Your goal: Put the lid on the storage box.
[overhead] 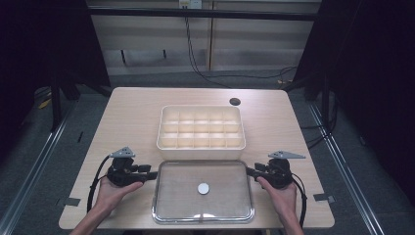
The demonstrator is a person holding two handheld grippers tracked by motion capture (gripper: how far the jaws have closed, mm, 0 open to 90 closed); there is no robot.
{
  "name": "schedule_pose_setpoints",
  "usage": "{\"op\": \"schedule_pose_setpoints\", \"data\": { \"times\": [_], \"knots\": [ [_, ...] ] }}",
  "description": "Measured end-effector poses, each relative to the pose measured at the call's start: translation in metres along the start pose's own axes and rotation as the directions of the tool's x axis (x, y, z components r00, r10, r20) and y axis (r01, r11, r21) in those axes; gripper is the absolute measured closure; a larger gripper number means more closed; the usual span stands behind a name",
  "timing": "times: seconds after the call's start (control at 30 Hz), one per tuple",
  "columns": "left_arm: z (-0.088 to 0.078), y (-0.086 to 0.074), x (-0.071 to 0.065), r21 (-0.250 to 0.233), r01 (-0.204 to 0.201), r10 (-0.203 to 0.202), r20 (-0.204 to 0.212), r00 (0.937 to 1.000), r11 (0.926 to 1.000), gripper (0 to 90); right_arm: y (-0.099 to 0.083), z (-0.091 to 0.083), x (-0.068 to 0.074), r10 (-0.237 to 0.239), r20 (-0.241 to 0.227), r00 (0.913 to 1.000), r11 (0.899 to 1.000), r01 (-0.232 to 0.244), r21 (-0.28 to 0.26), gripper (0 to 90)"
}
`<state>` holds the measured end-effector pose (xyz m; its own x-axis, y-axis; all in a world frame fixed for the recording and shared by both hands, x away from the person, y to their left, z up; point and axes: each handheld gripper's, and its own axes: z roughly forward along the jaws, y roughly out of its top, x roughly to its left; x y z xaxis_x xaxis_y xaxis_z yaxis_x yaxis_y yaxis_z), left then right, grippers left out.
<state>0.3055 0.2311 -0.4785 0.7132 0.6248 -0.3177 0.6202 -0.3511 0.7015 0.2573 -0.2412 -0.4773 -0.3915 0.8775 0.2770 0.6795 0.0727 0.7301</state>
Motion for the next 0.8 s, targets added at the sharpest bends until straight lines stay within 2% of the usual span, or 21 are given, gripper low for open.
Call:
{"op": "schedule_pose_setpoints", "data": {
  "times": [0.13, 0.37, 0.43, 0.6, 0.8],
  "knots": [
    [0.006, -0.007, 0.001, 0.044, 0.002, -0.002, -0.010, 0.9999, 0.9990, 53.0, -0.005, 0.006, 0.000, 0.000, 0.009, 1.0000, 1.000, 0.000, 0.030, 52.9],
    [0.016, -0.008, -0.002, 0.078, -0.017, 0.018, -0.013, 0.9998, 0.9968, 54.3, -0.007, 0.012, -0.002, -0.013, 0.033, 0.9994, 0.998, 0.011, 0.060, 53.3],
    [0.017, -0.008, -0.003, 0.073, -0.018, 0.018, 0.003, 0.9998, 0.9971, 54.3, -0.008, 0.014, -0.002, -0.017, 0.033, 0.9993, 0.998, 0.015, 0.066, 52.7],
    [0.020, -0.009, -0.005, 0.092, -0.031, 0.032, -0.004, 0.9995, 0.9953, 53.6, -0.009, 0.018, -0.001, -0.028, 0.038, 0.9989, 0.995, 0.025, 0.093, 52.3],
    [0.022, -0.009, -0.008, 0.087, -0.035, 0.036, -0.005, 0.9994, 0.9956, 55.7, -0.010, 0.023, 0.002, -0.037, 0.057, 0.9977, 0.994, 0.031, 0.104, 50.9]
  ]
}}
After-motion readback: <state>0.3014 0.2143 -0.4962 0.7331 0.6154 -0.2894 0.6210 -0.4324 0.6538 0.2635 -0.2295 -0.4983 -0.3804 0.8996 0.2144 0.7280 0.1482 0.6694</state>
